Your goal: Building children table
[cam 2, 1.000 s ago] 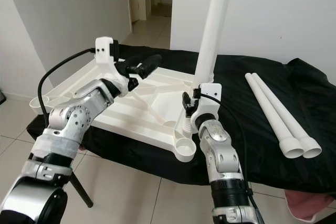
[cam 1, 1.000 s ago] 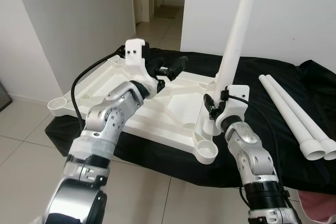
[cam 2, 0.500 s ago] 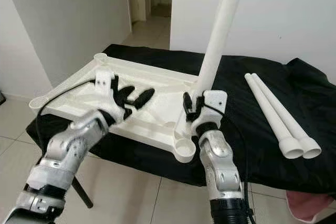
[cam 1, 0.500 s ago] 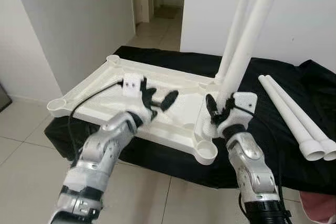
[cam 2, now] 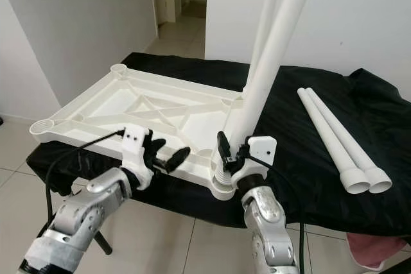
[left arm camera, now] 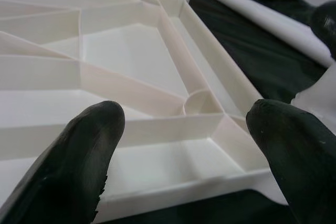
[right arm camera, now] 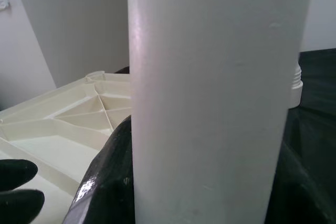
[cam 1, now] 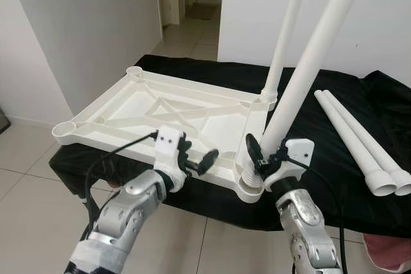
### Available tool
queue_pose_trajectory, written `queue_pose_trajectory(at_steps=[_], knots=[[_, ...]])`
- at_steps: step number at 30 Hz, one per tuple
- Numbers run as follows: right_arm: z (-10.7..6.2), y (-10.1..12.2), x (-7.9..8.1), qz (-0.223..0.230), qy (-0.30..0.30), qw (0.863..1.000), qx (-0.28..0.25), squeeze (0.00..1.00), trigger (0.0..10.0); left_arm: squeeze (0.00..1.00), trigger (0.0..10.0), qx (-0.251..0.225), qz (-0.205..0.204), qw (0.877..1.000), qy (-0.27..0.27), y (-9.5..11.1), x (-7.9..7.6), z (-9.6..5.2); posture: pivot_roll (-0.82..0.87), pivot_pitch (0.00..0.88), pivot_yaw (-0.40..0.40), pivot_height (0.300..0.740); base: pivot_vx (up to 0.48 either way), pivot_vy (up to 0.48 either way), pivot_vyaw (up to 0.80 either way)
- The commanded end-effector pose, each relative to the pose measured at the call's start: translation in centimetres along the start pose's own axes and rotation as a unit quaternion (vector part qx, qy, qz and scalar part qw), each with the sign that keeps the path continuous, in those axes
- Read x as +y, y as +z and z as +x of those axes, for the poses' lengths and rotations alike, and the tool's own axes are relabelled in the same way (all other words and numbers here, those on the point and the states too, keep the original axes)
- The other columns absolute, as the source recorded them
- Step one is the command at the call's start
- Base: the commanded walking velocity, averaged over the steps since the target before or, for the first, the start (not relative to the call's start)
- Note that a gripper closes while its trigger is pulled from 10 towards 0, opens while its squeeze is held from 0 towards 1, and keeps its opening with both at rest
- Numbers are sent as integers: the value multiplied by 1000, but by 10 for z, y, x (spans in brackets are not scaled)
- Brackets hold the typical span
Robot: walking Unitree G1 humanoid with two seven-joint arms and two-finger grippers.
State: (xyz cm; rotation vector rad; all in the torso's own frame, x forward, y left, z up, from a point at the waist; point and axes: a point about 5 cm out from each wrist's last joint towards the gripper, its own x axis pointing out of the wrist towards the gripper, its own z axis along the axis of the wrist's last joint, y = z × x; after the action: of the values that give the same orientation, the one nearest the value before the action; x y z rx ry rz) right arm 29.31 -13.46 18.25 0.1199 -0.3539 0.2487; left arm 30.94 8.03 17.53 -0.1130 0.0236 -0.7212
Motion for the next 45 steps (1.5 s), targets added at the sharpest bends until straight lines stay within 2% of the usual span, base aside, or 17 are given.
queue_pose_trajectory(at_steps=[1, 3, 6, 9, 12, 14, 17, 20, 24, 30, 37, 40, 42, 45], knots=[[-3, -4, 1, 0, 7, 1000, 3, 0, 10000, 0, 10000, 9, 20, 999, -50, -4, -8, -2, 19, 118, 24, 740, 0, 0, 0], [-6, -9, 0, -12, 16, 1000, 10, 0, 10000, 0, 10000, 17, 42, 997, -55, -9, -11, -4, 18, 117, 24, 740, 0, 0, 0], [-7, -12, -1, -21, 23, 999, 13, 0, 10000, 0, 10000, 19, 51, 997, -58, -10, -12, -4, 18, 117, 24, 740, 0, 0, 0], [-13, -20, 3, -50, 75, 996, 24, 0, 10000, 0, 10000, 32, 74, 995, -60, -17, -15, -7, 14, 110, 28, 740, 0, 0, 0], [-14, -22, 5, -55, 91, 994, 27, 0, 10000, 0, 10000, 36, 75, 995, -63, -18, -16, -8, 14, 109, 28, 740, 0, 0, 0], [-16, -24, 6, -58, 119, 991, 30, 0, 10000, 0, 10000, 35, 116, 990, -67, -18, -17, -12, 19, 106, 23, 740, 0, 0, 0], [-18, -26, 9, -66, 144, 987, 32, 0, 10000, 0, 10000, 39, 132, 988, -74, -19, -17, -15, 22, 107, 22, 740, 0, 0, 0], [-19, -29, 11, -74, 160, 984, 33, 0, 10000, 0, 10000, 47, 140, 985, -84, -21, -17, -17, 26, 108, 21, 740, 0, 0, 0], [-20, -36, 14, -85, 177, 980, 38, 0, 10000, 0, 10000, 66, 125, 984, -109, -24, -22, -22, 34, 112, 22, 740, 0, 0, 0], [-16, -44, 12, -79, 177, 980, 46, 0, 10000, 0, 10000, 68, 133, 981, -126, -26, -27, -27, 40, 116, 22, 740, 0, 0, 0], [-16, -51, 5, -63, 158, 984, 58, 0, 10000, 0, 10000, 67, 136, 980, -128, -23, -25, -27, 45, 117, 22, 740, 0, 0, 0], [-10, -45, -3, -30, 125, 991, 39, 0, 10000, 0, 10000, 70, 142, 979, -126, -23, -22, -28, 48, 117, 23, 740, 0, 0, 0], [-10, -45, -3, -30, 125, 991, 39, 0, 10000, 0, 10000, 70, 142, 979, -126, -23, -22, -28, 48, 117, 23, 740, 0, 0, 0], [-5, -29, -6, -13, 99, 995, 3, 0, 10000, 0, 10000, 70, 161, 978, -116, -23, -15, -26, 46, 118, 23, 740, 0, 0, 0]])
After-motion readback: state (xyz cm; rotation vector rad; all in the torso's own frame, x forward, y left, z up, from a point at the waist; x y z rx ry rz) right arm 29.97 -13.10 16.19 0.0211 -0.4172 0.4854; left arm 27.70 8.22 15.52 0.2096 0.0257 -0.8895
